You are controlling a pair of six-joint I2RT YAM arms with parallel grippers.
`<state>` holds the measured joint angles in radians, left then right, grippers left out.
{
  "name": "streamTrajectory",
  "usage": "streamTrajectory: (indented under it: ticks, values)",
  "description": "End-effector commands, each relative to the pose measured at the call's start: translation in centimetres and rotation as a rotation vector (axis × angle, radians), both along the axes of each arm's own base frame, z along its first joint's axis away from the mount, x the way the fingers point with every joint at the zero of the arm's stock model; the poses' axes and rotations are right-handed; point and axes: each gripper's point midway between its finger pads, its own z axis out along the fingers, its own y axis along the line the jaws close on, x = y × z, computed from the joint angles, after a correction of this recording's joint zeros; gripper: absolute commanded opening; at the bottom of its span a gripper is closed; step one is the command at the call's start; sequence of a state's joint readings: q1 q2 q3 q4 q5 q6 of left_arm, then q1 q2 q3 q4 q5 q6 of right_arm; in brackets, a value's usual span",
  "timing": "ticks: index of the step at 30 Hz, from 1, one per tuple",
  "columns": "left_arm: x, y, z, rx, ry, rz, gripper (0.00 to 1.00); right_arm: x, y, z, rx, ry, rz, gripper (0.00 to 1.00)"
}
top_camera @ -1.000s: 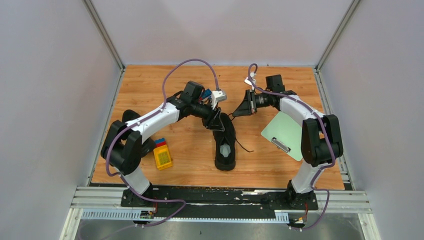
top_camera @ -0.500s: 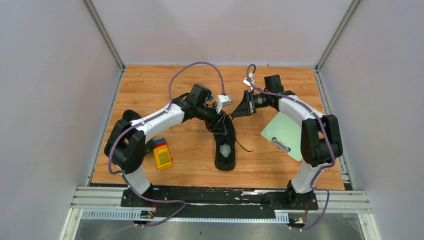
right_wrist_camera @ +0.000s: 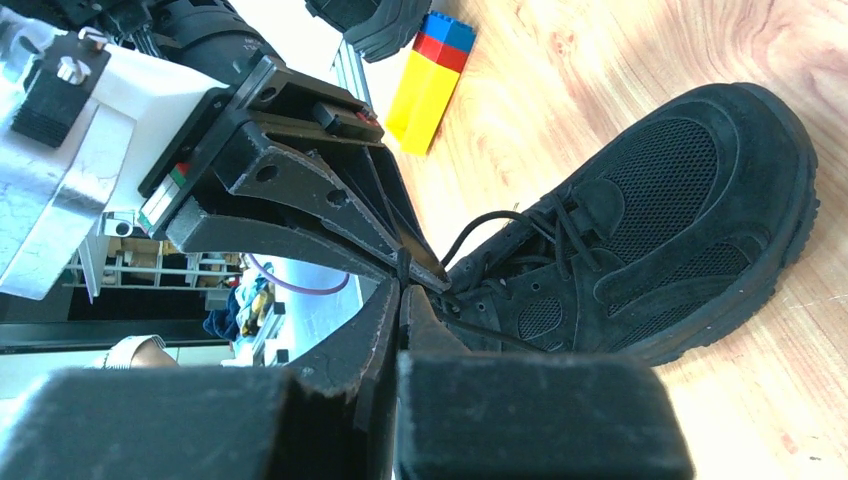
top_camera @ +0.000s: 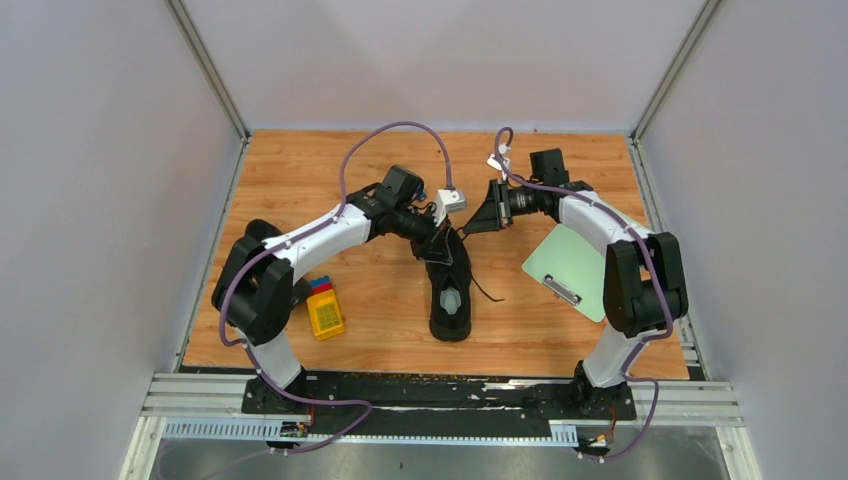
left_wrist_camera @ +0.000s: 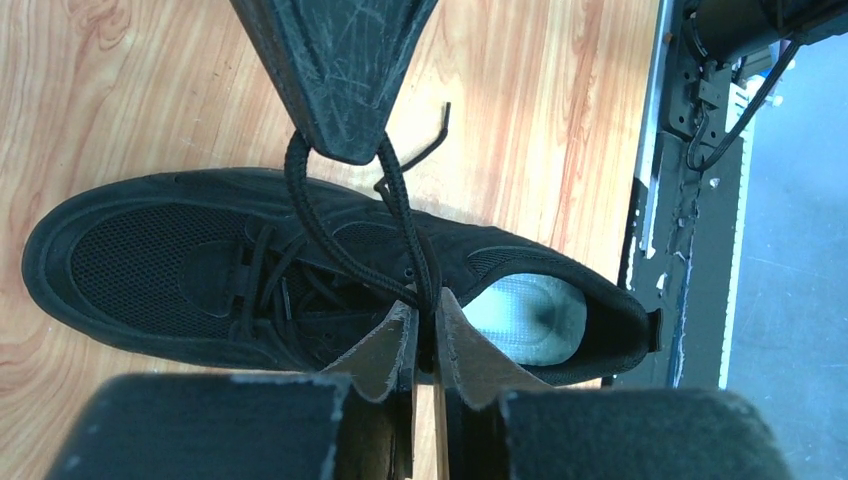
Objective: Tie the shoes
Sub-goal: Cross the shoelace with the shoelace.
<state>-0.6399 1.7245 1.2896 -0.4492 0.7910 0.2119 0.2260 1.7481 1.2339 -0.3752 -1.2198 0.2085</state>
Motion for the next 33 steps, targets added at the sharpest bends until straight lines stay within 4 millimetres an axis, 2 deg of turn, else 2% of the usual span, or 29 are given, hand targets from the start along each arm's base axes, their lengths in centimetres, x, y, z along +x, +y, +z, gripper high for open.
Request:
streamTrajectory:
  ticks: [1, 4, 6, 7, 10, 13, 19, 24, 33]
  values:
    - [0.4, -0.5, 0.9, -0.015, -0.046, -0.034, 0.11, -0.2, 0.0, 2.0, 0.022, -0.086, 0.006, 0.0]
    - [0.3, -0.3, 0.9, -0.01, -0.047, -0.037, 0.11, -0.2, -0.1, 2.1, 0.022, -0.093, 0.005, 0.0]
    - [0.0, -0.3, 1.0, -0.017, -0.046, -0.047, 0.09, -0.5, 0.0, 2.1, 0.027, -0.097, 0.016, 0.09]
    - [-0.2, -0.4, 1.2, -0.026, -0.043, -0.057, 0.08, -0.6, -0.1, 1.9, 0.026, -0.1, 0.022, 0.17]
    - [-0.5, -0.4, 1.2, -0.039, -0.035, -0.073, 0.07, -1.6, -0.5, 0.7, 0.014, -0.132, 0.045, 0.33]
    - [-0.7, -0.5, 1.0, -0.045, -0.031, -0.084, 0.05, -2.8, -1.1, -1.1, -0.013, -0.227, 0.075, 0.39]
    - [-0.7, -0.6, 1.0, -0.059, -0.006, -0.078, 0.04, -4.3, -2.5, -3.4, -0.089, -0.489, 0.129, 0.43]
    - [0.0, -0.6, 0.9, -0.068, 0.024, -0.052, 0.05, -3.9, -2.9, -5.3, -0.143, -0.582, 0.137, 0.43]
    - [0.5, 0.0, 0.8, -0.066, 0.046, -0.021, 0.08, -3.9, -0.2, -5.9, -0.122, -0.594, 0.178, 0.44]
